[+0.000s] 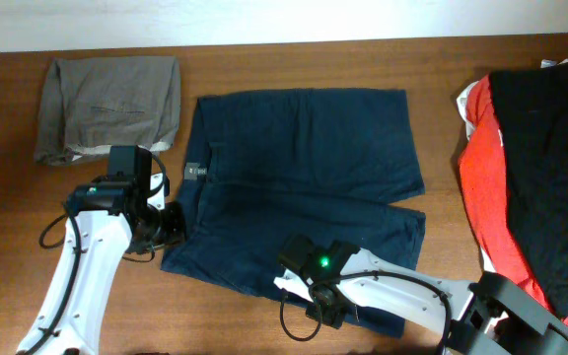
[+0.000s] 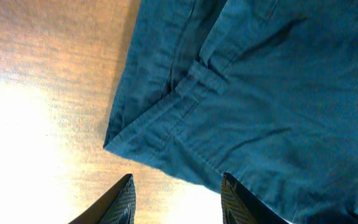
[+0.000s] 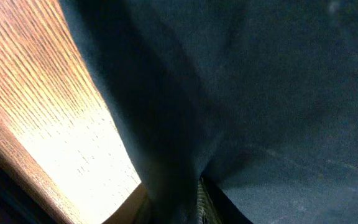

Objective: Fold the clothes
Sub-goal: 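Grasp the bottom leg hems with left and right grippers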

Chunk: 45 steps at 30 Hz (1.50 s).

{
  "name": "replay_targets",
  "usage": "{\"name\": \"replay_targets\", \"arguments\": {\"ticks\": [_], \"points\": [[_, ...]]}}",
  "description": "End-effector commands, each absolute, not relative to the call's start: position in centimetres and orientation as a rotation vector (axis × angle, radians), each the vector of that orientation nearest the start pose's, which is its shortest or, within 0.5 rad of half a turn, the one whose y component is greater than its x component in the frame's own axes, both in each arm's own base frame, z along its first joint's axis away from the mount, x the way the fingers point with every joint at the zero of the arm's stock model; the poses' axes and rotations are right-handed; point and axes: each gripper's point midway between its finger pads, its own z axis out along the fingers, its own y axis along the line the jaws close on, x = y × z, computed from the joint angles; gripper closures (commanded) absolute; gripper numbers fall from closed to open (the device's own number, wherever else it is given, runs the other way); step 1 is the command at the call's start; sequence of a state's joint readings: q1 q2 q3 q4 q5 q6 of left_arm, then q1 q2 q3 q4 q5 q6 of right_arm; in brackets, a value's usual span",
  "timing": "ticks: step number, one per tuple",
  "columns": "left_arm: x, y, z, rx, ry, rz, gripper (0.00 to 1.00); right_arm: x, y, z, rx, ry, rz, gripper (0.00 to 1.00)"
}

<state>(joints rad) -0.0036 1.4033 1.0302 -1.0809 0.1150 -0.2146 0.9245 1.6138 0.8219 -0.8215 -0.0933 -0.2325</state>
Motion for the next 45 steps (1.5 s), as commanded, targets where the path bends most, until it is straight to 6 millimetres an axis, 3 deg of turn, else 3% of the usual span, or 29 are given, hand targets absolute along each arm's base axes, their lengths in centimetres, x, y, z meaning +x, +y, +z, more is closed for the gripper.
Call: {"name": "replay_targets", "arguments": {"ticks": [1,4,6,10,13,15,16,21,22,24,28,30,31,34,36,40,45], "points": [[23.7,-1.8,8.0,-0.346,3.069,-0.181,0.56,13.3,20.0,0.1,-1.747,2.680,0.092,0.77],[22.0,-1.8,4.9,-0.450,3.095,-0.177,0.44,13.3,20.0,0.1,-1.747,2.680,0.092,0.82],[21.3,-1.3,3.1,-0.631,3.072,-0.185,0.41,13.3,20.0,0.1,-1.746,2.680,0.093,0.85],[21.7,-0.5,2.7,-0.734,3.031,-0.186,0.41,13.3,20.0,0.1,-1.747,2.682,0.098,0.85],[21.9,-0.2,1.2,-0.849,2.964,-0.198,0.42,13.3,20.0,0.1,-1.746,2.682,0.098,0.86],[22.8,-0.8,0.8,-0.839,2.920,-0.273,0.43,13.3,20.0,0.1,-1.747,2.682,0.098,0.85],[22.9,-1.2,0.8,-0.838,2.922,-0.307,0.51,13.3,20.0,0.1,-1.747,2.681,0.098,0.85],[21.5,-1.1,-0.3,-0.851,2.952,-0.283,0.60,13.3,20.0,0.1,-1.747,2.682,0.098,0.86],[21.0,-1.1,-0.4,-0.857,2.969,-0.278,0.59,13.3,20.0,0.1,-1.747,2.683,0.098,0.86],[20.3,-1.2,-0.4,-0.860,2.998,-0.271,0.48,13.3,20.0,0.1,-1.747,2.682,0.098,0.85],[20.5,-0.6,-0.5,-0.856,2.987,-0.222,0.45,13.3,20.0,0.1,-1.720,2.700,0.097,0.85],[21.3,-0.5,-0.5,-0.849,2.956,-0.228,0.74,13.3,20.0,0.1,-1.712,2.704,0.097,0.85],[21.4,-0.5,-0.5,-0.847,2.951,-0.228,0.82,13.3,20.0,0.1,-1.712,2.704,0.097,0.85],[21.6,0.3,-0.6,-0.846,2.937,-0.163,0.83,13.3,20.0,0.1,-1.712,2.704,0.096,0.86],[21.7,0.3,-0.7,-0.846,2.939,-0.165,0.99,13.3,20.0,0.1,-1.712,2.704,0.096,0.92],[22.6,-1.3,0.8,-0.736,2.966,-0.309,0.99,13.7,20.2,0.7,-1.652,2.732,0.117,0.96],[25.4,-1.3,4.3,-0.677,2.922,-0.331,0.99,14.1,21.1,4.1,-1.623,2.675,0.173,0.95]]}}
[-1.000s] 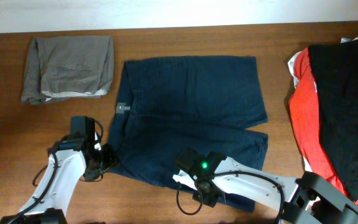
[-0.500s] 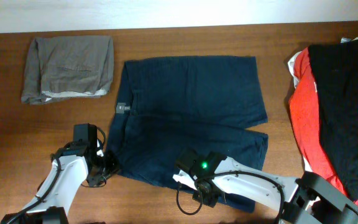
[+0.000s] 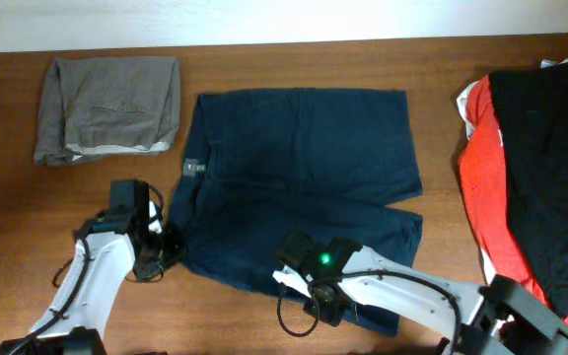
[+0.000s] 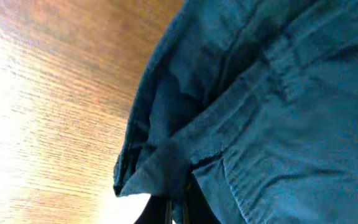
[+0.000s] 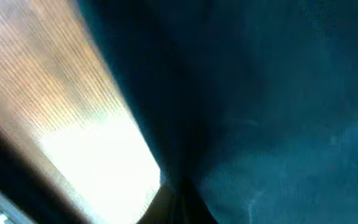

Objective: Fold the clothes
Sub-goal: 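Grasp the bottom leg hems with left and right grippers, then lift the leg hems and fold them up toward the waistband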

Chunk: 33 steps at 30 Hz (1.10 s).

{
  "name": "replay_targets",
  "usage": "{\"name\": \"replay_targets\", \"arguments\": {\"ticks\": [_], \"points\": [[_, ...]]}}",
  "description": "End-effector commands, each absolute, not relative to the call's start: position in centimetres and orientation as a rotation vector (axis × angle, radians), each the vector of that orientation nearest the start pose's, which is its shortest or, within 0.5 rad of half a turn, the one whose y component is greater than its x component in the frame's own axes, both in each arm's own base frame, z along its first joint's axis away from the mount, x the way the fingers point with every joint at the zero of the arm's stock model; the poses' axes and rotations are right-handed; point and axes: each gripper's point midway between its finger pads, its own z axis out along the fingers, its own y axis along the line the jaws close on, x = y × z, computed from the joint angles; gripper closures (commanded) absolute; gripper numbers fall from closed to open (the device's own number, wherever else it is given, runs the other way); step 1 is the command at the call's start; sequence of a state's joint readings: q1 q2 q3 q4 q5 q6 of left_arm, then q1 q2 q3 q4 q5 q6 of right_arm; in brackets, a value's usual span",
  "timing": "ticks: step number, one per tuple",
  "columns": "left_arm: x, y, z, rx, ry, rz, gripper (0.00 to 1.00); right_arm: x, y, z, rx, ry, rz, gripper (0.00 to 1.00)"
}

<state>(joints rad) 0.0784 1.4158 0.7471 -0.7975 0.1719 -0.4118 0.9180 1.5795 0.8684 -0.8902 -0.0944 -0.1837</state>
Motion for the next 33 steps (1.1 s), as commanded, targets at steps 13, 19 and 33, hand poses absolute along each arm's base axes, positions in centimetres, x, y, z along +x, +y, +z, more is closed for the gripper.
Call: {"name": "replay_targets", "arguments": {"ticks": [13,19,33], "points": [[33.1,-3.4,18.0,-0.505,2.554,-0.499,0.99,27.4,16.9,15.7,-1.086,2.614,0.123,0.96],[38.5,-5.9,22.0,-0.377,2.304,-0.520,0.99,33.7,14.7,19.7,-1.091,2.373,-0.014,0.96],[49.5,-7.0,14.7,-0.339,2.180,-0.526,0.99,46.3,13.0,16.0,-0.982,2.188,-0.151,0.96]]}}
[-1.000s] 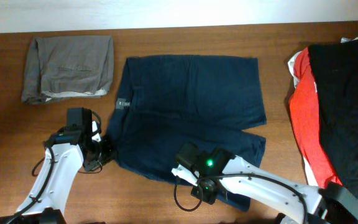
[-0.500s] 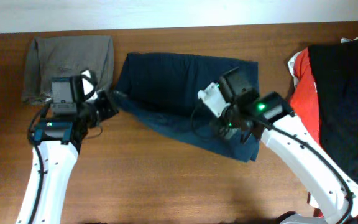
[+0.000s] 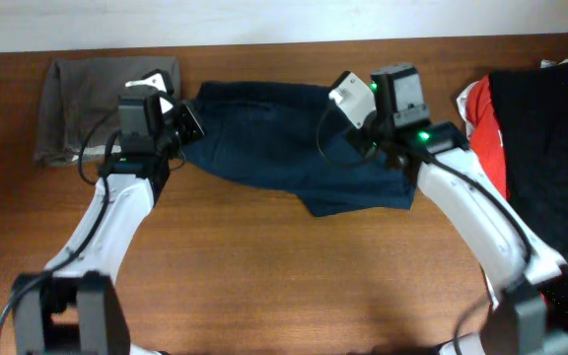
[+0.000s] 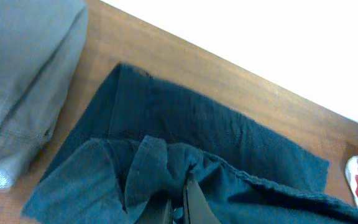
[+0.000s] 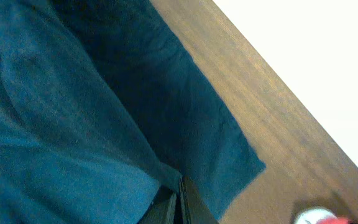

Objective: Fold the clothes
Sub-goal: 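Lift the leg hems and fold them up toward the waistband, then lower the folded hems onto the waistband and adjust grip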

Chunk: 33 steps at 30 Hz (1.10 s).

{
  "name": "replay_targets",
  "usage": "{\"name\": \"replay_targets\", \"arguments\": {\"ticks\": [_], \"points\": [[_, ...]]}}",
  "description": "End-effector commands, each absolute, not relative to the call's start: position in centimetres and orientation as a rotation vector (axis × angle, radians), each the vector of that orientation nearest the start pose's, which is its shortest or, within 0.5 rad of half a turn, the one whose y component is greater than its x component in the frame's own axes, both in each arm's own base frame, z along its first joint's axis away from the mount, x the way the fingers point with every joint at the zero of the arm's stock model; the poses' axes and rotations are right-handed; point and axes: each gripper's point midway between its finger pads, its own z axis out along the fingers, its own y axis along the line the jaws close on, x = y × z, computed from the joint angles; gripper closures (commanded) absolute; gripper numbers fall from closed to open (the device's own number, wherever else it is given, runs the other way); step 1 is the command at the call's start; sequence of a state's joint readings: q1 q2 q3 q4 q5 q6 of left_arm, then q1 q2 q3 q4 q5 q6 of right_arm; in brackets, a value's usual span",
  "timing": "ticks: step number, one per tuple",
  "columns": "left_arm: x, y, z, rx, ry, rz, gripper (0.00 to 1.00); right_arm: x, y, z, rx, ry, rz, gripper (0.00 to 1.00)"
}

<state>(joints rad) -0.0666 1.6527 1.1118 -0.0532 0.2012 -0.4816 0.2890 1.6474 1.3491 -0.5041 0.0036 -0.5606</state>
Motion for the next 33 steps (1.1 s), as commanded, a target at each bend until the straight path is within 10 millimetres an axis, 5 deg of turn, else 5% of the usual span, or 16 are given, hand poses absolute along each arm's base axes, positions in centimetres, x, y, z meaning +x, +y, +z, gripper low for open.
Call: {"name": "replay_targets", "arguments": {"ticks": [1,7,8,9,10,11,12,15,17,20,21,22,23,27,30,33], "points": [[50.4,-7.3,13.3,-0.332,2.176,-0.528,0.99,47.2,13.3,14.8,-0.982,2.188,-0.151,0.96],[53.2,-9.1,5.5,-0.291,2.179,-0.530,0.99,49.8,14.0,7.2,-1.003,2.239,-0.147,0.95],[53.5,-9.0,4.6,-0.294,2.179,-0.525,0.87,50.2,13.9,6.8,-0.997,2.235,-0.158,0.89],[53.8,-9.0,4.5,-0.290,2.164,-0.524,0.61,50.7,13.6,7.0,-0.976,2.223,-0.193,0.69],[54.3,-9.2,5.5,-0.233,2.123,-0.517,0.13,51.9,13.0,7.9,-0.922,2.191,-0.238,0.36],[55.1,-9.8,7.5,-0.149,2.063,-0.525,0.01,53.3,12.3,9.5,-0.788,2.158,-0.254,0.16],[56.0,-10.1,10.6,-0.125,2.006,-0.541,0.00,55.0,10.5,12.7,-0.564,2.106,-0.261,0.02],[55.9,-10.0,18.2,-0.078,1.960,-0.512,0.01,55.0,8.0,18.8,-0.300,2.064,-0.164,0.02],[53.7,-9.7,19.4,-0.101,2.064,-0.502,0.00,50.8,8.6,17.9,-0.392,2.226,-0.065,0.02],[47.5,-9.0,12.7,-0.154,2.453,-0.455,0.01,43.5,10.3,12.3,-0.396,2.592,0.192,0.02],[45.2,-8.8,10.6,-0.117,2.577,-0.422,0.22,40.8,10.4,10.5,-0.413,2.718,0.235,0.63],[44.4,-8.7,9.9,-0.124,2.623,-0.417,0.54,39.7,10.2,9.7,-0.415,2.776,0.236,0.91],[43.6,-8.9,8.9,-0.125,2.669,-0.414,0.99,38.6,10.0,8.5,-0.395,2.848,0.238,0.96],[43.7,-13.9,4.7,0.072,2.707,-0.422,0.99,37.3,11.7,2.1,-0.374,2.929,0.411,0.96],[43.8,-14.1,0.3,0.100,2.756,-0.281,0.99,35.3,8.4,-1.1,-0.218,3.056,0.160,0.96],[42.7,-13.9,-3.0,0.098,2.842,-0.267,0.99,32.3,7.2,-3.8,-0.085,3.124,0.100,0.96]]}}
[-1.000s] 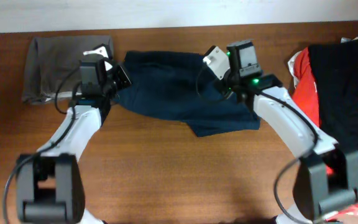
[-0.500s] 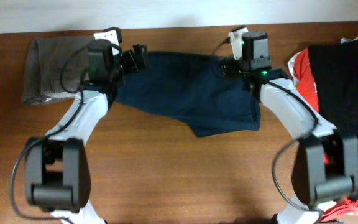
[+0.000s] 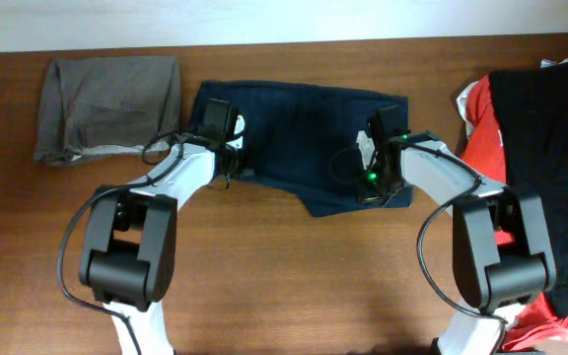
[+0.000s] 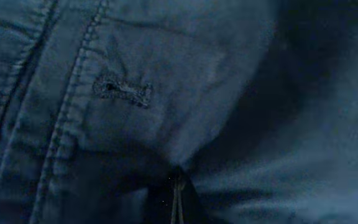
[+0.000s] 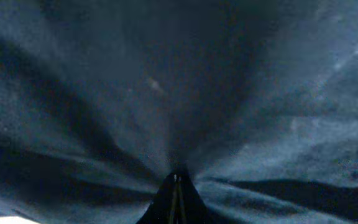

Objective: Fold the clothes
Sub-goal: 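Lower the folded hems onto the waistband and adjust grip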

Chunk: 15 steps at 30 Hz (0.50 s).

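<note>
Navy shorts (image 3: 299,123) lie folded in half at the far middle of the table, with a flap sticking out at the near right (image 3: 348,202). My left gripper (image 3: 235,166) is down on their left part and my right gripper (image 3: 371,185) on their near right part. Dark blue cloth with a buttonhole (image 4: 122,90) fills the left wrist view. There the left gripper (image 4: 178,186) is shut, pinching a pucker of the shorts. In the right wrist view my right gripper (image 5: 177,184) is also shut on the cloth, and creases radiate from its tips.
A folded grey garment (image 3: 108,108) lies at the far left. A heap of red and black clothes (image 3: 526,168) covers the right end of the table. Bare wooden table (image 3: 284,286) stretches in front of the shorts.
Both grippers were lifted over the far edge of the shorts. Now they sit lower and nearer, pressed into the folded cloth, the left one further right. The shorts stay folded in half.
The shorts lay spread flat, my left gripper open at the near waistband corner and my right shut on the near hem. Then the left was shut on that corner. Then the near edge was at the far edge. Now both grippers pinch the folded shorts.
</note>
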{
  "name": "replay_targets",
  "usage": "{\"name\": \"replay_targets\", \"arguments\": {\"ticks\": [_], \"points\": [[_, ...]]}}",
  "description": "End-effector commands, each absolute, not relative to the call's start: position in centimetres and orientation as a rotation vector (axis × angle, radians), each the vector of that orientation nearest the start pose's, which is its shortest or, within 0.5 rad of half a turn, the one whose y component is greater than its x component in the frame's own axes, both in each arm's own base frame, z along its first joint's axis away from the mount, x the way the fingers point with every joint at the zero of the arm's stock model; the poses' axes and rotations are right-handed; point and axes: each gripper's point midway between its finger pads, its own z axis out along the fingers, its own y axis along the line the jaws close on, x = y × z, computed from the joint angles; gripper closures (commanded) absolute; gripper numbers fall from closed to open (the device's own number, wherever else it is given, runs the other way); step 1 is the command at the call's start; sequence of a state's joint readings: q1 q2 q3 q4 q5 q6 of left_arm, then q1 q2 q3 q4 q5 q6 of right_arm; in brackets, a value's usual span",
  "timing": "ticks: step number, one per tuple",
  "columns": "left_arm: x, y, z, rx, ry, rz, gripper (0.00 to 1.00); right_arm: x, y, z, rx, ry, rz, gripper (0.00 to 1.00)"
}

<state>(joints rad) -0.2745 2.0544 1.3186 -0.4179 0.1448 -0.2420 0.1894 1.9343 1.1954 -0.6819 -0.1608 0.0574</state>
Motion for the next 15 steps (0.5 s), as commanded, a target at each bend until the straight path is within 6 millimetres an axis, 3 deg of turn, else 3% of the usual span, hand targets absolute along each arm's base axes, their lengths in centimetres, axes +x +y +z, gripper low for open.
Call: {"name": "replay_targets", "arguments": {"ticks": [1,2,4,6,10,11,13,14,15], "points": [[42.4,-13.8,-3.2,0.097,2.854,-0.264,1.00,31.0,6.4,-4.6,-0.041,3.156,0.049,0.96],[42.4,-13.9,-3.2,0.099,2.855,-0.270,0.99,30.1,5.9,-4.8,-0.020,3.188,0.027,0.96],[40.3,-14.7,-3.4,0.118,2.934,-0.324,0.99,28.6,4.9,-4.3,0.072,3.250,0.010,0.96],[37.9,-14.6,-2.0,0.082,3.013,-0.296,1.00,27.9,3.6,-2.7,0.138,3.263,0.009,0.96],[37.5,-16.9,9.5,0.207,2.769,-0.271,1.00,28.5,3.0,3.9,0.166,3.105,0.047,0.96],[37.2,-16.7,13.5,0.219,2.659,-0.204,1.00,29.3,3.1,6.6,0.146,3.005,0.066,0.96],[36.8,-16.1,18.7,0.201,2.514,-0.192,1.00,30.3,3.6,11.1,0.130,2.851,0.131,0.96],[36.7,-14.5,21.8,0.150,2.429,-0.174,0.99,30.9,3.9,14.3,0.116,2.732,0.171,0.94],[37.2,-12.6,22.6,0.088,2.407,-0.140,0.99,32.0,4.1,15.8,0.078,2.649,0.176,0.96]]}}
